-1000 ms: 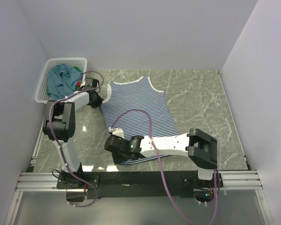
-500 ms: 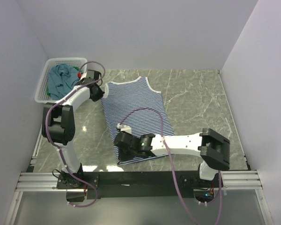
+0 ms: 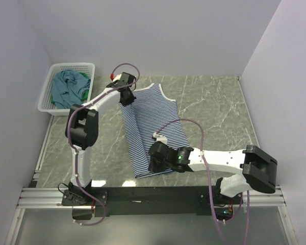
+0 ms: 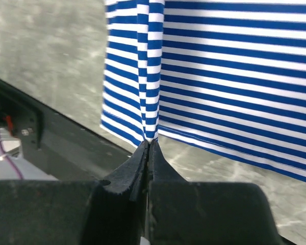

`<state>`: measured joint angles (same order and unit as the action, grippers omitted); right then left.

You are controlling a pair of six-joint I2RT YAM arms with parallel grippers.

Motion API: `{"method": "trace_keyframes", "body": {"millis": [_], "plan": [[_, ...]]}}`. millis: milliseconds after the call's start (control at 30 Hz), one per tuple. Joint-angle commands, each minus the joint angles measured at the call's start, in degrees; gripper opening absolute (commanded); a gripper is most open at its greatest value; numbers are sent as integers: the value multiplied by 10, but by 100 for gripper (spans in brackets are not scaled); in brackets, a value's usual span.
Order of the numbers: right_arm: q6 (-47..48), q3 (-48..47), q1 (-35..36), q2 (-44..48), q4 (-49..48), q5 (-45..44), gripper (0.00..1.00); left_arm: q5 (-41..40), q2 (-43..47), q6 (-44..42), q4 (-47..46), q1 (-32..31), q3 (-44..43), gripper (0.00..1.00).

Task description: Fold and stack the tank tops

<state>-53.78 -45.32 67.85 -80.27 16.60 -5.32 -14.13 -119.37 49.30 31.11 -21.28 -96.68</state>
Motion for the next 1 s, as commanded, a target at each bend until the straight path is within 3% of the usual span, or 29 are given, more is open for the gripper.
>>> {"method": "trace_keyframes", "body": {"millis": [0,967], "plan": [[-17,22,-1,22,-17,-18,0,-20,-18,17,11,-17,-43,1],[-41,80,-1,33,-19,-47,0,6,-69,13,2,-50,-88,0]]}}
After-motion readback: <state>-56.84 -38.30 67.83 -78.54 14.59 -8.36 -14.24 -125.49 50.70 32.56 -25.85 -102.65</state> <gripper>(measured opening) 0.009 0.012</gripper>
